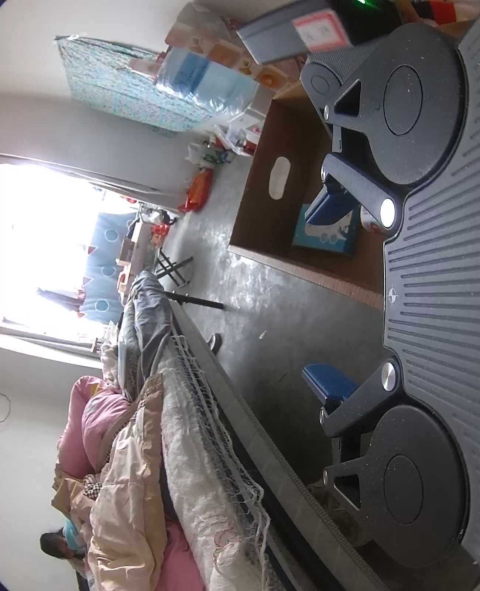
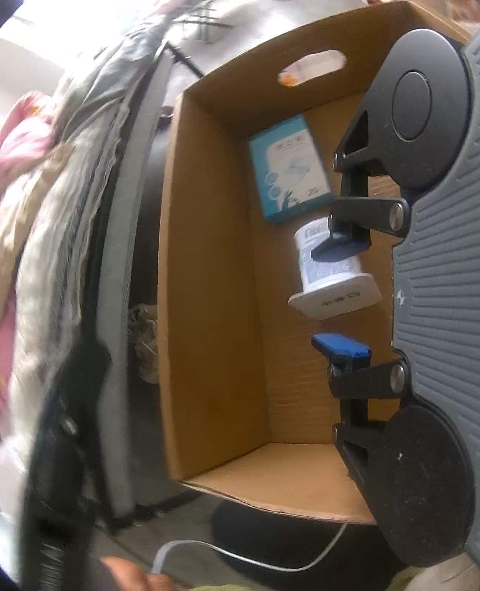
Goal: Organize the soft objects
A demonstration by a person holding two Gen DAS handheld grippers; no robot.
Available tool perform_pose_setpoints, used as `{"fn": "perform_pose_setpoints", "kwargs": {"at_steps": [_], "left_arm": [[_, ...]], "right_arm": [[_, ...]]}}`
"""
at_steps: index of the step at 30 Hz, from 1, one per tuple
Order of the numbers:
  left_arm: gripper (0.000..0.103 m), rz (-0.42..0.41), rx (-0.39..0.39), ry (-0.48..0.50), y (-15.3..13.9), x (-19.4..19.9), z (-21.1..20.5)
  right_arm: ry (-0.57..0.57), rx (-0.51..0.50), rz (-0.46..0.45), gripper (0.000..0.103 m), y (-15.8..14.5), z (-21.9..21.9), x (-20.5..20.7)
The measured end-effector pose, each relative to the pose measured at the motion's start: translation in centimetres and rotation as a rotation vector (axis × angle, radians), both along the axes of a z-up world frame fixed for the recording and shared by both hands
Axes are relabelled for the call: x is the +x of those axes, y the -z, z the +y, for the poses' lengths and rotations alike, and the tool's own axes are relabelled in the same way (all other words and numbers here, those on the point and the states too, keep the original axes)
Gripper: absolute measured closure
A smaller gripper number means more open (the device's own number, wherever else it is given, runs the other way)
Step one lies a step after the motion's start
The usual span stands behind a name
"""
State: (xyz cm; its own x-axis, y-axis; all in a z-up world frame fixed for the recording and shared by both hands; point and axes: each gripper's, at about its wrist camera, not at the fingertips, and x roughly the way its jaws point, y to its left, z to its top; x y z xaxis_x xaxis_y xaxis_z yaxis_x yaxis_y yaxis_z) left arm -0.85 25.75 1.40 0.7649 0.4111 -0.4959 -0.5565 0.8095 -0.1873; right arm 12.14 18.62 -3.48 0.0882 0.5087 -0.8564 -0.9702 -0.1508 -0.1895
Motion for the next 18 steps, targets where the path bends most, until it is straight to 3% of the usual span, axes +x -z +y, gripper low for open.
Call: {"fn": "perform_pose_setpoints", "kwargs": {"at_steps": [5, 7, 8, 18], "left_arm": [[0.020, 0.001, -0.008, 0.002, 0.2, 0.0, 0.2], [0.020, 0.002, -0.011, 0.003, 0.2, 0.1, 0.2], [0.020, 0.002, -0.012, 0.004, 0.3, 0.1, 0.3], [0.020, -0.001, -0.020, 0.008, 0.3, 0.2, 0.5]], "right_arm": [[-0.007, -0.031, -0.077, 0.085, 1.5, 0.6, -1.0], [0.023, -0.019, -0.064, 0.099, 1.2, 0.5, -0.5], [0.056, -0.014, -0.043, 0.099, 1.0, 0.5, 0.1], [0.447, 0.045, 0.395, 0.099, -0.6, -0.5, 8.7]]}}
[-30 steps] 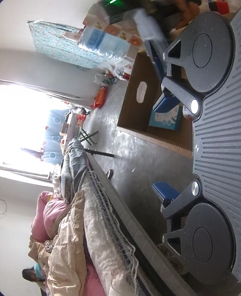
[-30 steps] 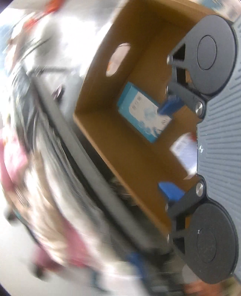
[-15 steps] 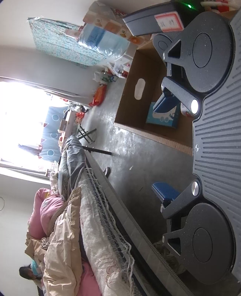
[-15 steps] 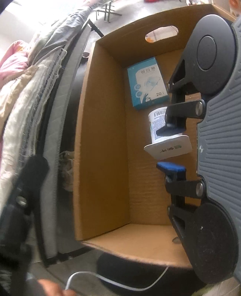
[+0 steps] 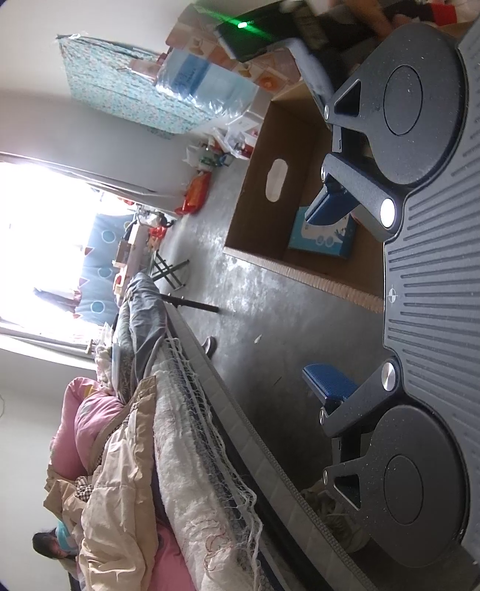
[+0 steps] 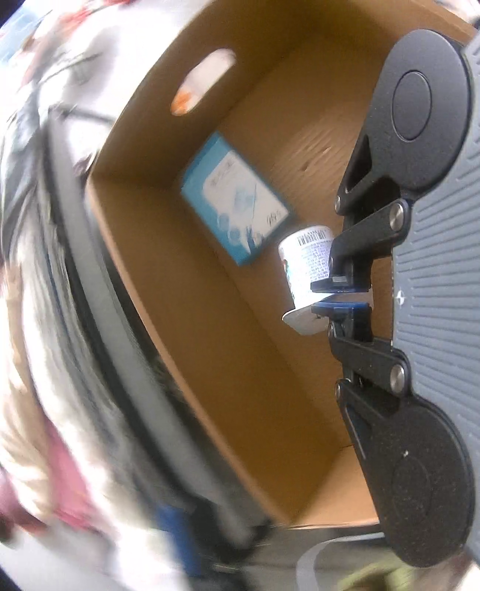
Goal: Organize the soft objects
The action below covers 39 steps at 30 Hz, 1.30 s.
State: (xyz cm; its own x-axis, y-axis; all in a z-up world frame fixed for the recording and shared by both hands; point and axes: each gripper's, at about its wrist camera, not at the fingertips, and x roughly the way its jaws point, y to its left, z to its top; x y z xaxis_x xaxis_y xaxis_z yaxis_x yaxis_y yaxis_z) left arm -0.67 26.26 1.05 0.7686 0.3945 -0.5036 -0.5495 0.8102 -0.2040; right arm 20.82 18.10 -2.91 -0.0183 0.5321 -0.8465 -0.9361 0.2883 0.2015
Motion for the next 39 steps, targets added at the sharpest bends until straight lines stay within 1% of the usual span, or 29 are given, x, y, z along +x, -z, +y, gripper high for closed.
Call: {"fn": "perform_pose_setpoints", "kwargs": {"at_steps": [3, 7, 9, 12, 13, 14, 15, 16, 17, 18, 19, 21, 24, 25, 26, 27, 28, 31, 33, 39], "left_arm": [[0.020, 0.000, 0.001, 0.000, 0.0, 0.0, 0.0], [0.020, 0.000, 0.000, -0.001, 0.0, 0.0, 0.0], [0.020, 0.002, 0.000, 0.001, 0.0, 0.1, -0.1], [0.020, 0.005, 0.004, 0.003, 0.0, 0.1, -0.2], [0.020, 0.005, 0.004, 0.002, -0.1, 0.1, -0.2], [0.020, 0.005, 0.004, 0.002, -0.1, 0.1, -0.2], [0.019, 0.006, 0.003, 0.001, -0.1, 0.1, -0.2], [0.019, 0.005, 0.002, 0.002, -0.1, 0.1, -0.2], [0.018, 0.005, 0.001, 0.002, -0.1, 0.1, -0.2], [0.016, 0.007, 0.001, 0.003, -0.1, 0.1, -0.2], [0.015, 0.009, 0.003, 0.005, -0.1, 0.1, -0.3], [0.009, 0.013, 0.007, 0.005, -0.1, 0.2, -0.5], [0.007, 0.011, 0.016, 0.000, -0.1, 0.2, -0.7], [0.006, 0.010, 0.018, -0.004, -0.2, 0.2, -0.7], [0.005, 0.008, 0.018, -0.005, -0.2, 0.2, -0.7], [0.004, 0.006, 0.016, -0.005, -0.2, 0.1, -0.6], [0.004, 0.003, 0.015, -0.005, -0.2, 0.0, -0.6], [0.004, -0.004, 0.013, -0.005, -0.2, -0.2, -0.5], [0.004, -0.006, 0.012, -0.008, -0.1, -0.4, -0.4], [0.004, -0.009, 0.014, -0.006, -0.1, -0.5, -0.5]], "right_arm": [[0.139, 0.024, 0.098, 0.099, -0.1, -0.7, 3.1], [0.276, 0.007, 0.085, 0.099, 0.2, -1.4, 5.9], [0.303, 0.002, 0.070, 0.096, 0.2, -1.4, 6.4], [0.294, 0.009, 0.079, 0.095, 0.1, -1.3, 6.2], [0.280, 0.015, 0.075, 0.090, -0.1, -1.1, 5.8], [0.269, 0.016, 0.067, 0.085, -0.2, -1.0, 5.6], [0.257, 0.014, 0.065, 0.070, -0.4, -0.8, 5.3], [0.244, 0.018, 0.066, 0.043, -0.4, -0.5, 5.1], [0.237, 0.022, 0.059, 0.028, -0.4, -0.2, 4.8], [0.233, 0.022, 0.046, 0.009, -0.5, 0.2, 4.6], [0.227, 0.024, 0.029, 0.005, -0.6, 0.7, 4.3], [0.194, 0.009, -0.011, 0.006, -0.3, 1.8, 3.7], [0.166, -0.059, -0.020, 0.006, 0.9, 3.8, 3.6], [0.160, -0.085, -0.026, 0.009, 1.4, 4.3, 3.5], [0.154, -0.101, -0.030, 0.015, 1.9, 4.7, 3.4], [0.143, -0.117, -0.025, 0.034, 2.3, 4.9, 3.4], [0.145, -0.138, -0.022, 0.039, 2.7, 5.0, 3.4], [0.152, -0.150, -0.005, 0.039, 2.8, 4.4, 3.8], [0.176, -0.155, -0.016, 0.039, 2.4, 3.8, 4.1], [0.297, -0.121, -0.033, 0.039, 0.8, 2.7, 7.4]]}}
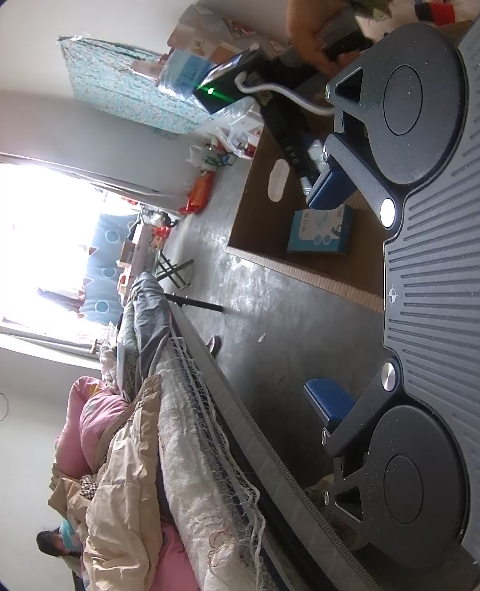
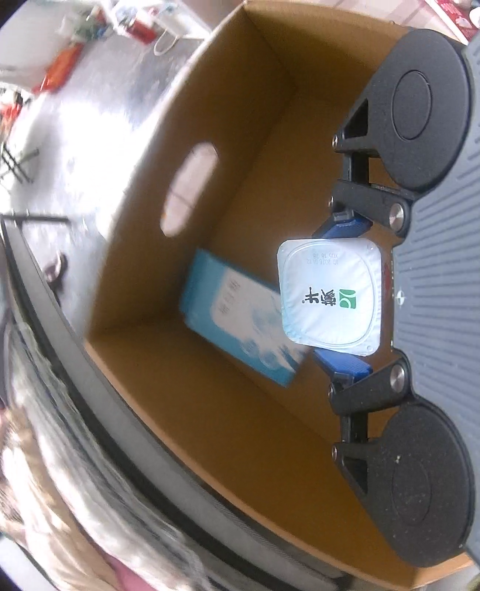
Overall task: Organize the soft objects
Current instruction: 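Lower the yogurt cup into the cardboard box with the right tool and open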
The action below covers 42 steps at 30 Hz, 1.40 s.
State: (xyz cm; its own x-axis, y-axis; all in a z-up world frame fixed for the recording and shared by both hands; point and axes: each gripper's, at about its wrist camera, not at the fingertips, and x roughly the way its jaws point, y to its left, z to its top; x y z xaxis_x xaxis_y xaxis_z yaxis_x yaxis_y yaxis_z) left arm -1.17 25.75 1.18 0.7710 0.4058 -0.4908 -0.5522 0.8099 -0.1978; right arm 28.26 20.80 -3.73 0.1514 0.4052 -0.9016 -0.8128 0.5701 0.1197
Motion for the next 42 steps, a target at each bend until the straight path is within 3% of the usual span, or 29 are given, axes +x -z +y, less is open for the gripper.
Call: {"fn": "perform_pose_setpoints", "kwargs": {"at_steps": [14, 21, 26, 28, 33, 36, 39, 42], "left_arm": [[0.004, 0.025, 0.005, -0.009, 0.5, 0.6, -0.1], [0.004, 0.027, 0.002, -0.005, 0.6, 0.7, -0.3], [0.004, 0.033, 0.005, -0.009, 0.4, 0.5, -0.3], [0.004, 0.029, 0.004, -0.014, 0.1, 0.4, -0.4], [0.004, 0.013, 0.014, -0.017, -1.1, -0.4, -1.2], [0.002, 0.003, 0.028, 0.003, -2.0, -0.9, -2.3], [0.000, -0.003, 0.046, 0.054, -2.9, -1.3, -4.1], [0.000, -0.006, 0.062, 0.135, -3.4, -1.5, -6.4]], "right_arm": [[0.043, 0.080, -0.154, 0.040, 2.1, 3.4, 3.3], [0.162, 0.164, -0.037, 0.041, 2.0, 3.0, 4.2], [0.149, 0.156, -0.085, 0.038, 1.6, 3.1, 3.5], [0.152, 0.175, -0.085, 0.031, 0.7, 2.7, 3.4], [0.125, 0.272, -0.091, 0.029, -3.1, 0.0, 1.8], [0.100, 0.363, -0.063, 0.020, -6.1, -3.6, 0.0], [0.077, 0.446, -0.069, 0.004, -8.8, -8.2, -2.4], [0.093, 0.544, -0.046, 0.000, -10.9, -14.6, -4.9]]}}
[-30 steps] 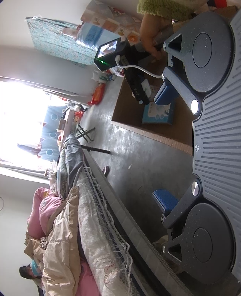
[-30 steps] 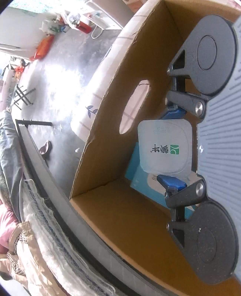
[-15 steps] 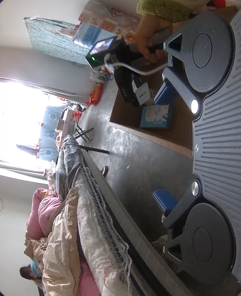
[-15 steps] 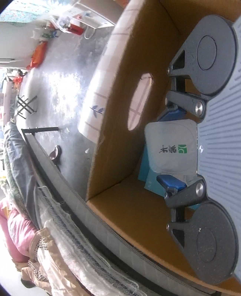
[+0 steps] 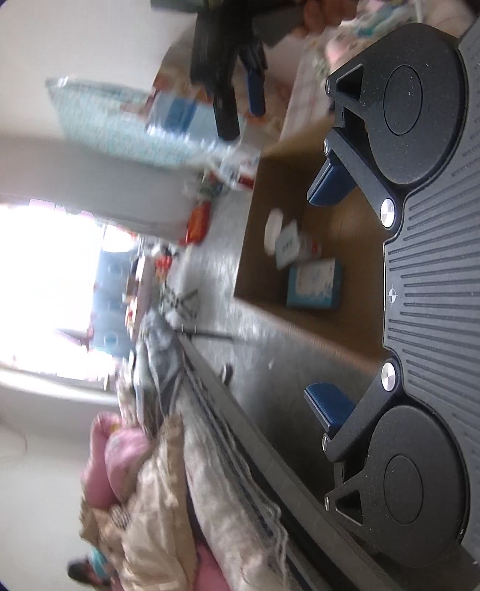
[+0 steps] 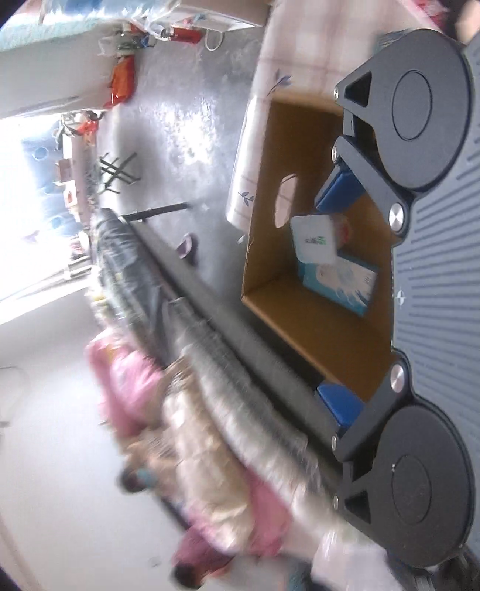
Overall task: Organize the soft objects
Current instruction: 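Lower the yogurt cup into the cardboard box with the right tool and open, then close the left tool on the white tape roll while the right tool reaches the pink knitted pad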
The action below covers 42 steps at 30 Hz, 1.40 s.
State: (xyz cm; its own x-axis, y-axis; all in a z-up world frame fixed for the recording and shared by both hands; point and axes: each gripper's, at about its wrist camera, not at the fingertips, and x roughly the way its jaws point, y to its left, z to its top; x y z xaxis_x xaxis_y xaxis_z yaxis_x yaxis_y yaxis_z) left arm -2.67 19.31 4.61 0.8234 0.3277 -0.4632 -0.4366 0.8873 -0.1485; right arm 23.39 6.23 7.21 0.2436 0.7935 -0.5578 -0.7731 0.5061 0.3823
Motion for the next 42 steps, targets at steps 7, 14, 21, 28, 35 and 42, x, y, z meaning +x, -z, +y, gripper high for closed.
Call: {"fn": "perform_pose_setpoints", "kwargs": {"at_steps": [7, 14, 21, 28, 35, 42], "left_arm": [[0.000, 0.033, 0.040, 0.231, -0.8, 1.6, -6.8], [0.000, 0.077, 0.077, 0.503, 0.4, 4.5, -15.5], [0.000, 0.112, 0.137, 0.698, 3.3, 8.2, -23.9], [0.000, 0.119, 0.208, 0.717, 3.4, 12.7, -28.1], [0.003, 0.130, 0.248, 0.800, 4.2, 16.9, -31.9], [0.022, 0.217, 0.269, 0.828, 6.0, 21.7, -36.1]], "right_arm": [[0.126, 0.109, 0.040, 0.000, 0.0, -15.7, -5.7], [0.431, 0.170, -0.011, 0.000, 3.1, -29.7, -11.6], [0.664, 0.181, -0.034, 0.001, 7.3, -37.5, -14.3], [0.714, 0.196, -0.069, 0.019, 9.3, -39.5, -11.4], [0.770, 0.272, -0.011, 0.039, 12.1, -41.3, -7.1], [0.839, 0.337, 0.024, 0.045, 14.7, -43.9, -6.5]]}}
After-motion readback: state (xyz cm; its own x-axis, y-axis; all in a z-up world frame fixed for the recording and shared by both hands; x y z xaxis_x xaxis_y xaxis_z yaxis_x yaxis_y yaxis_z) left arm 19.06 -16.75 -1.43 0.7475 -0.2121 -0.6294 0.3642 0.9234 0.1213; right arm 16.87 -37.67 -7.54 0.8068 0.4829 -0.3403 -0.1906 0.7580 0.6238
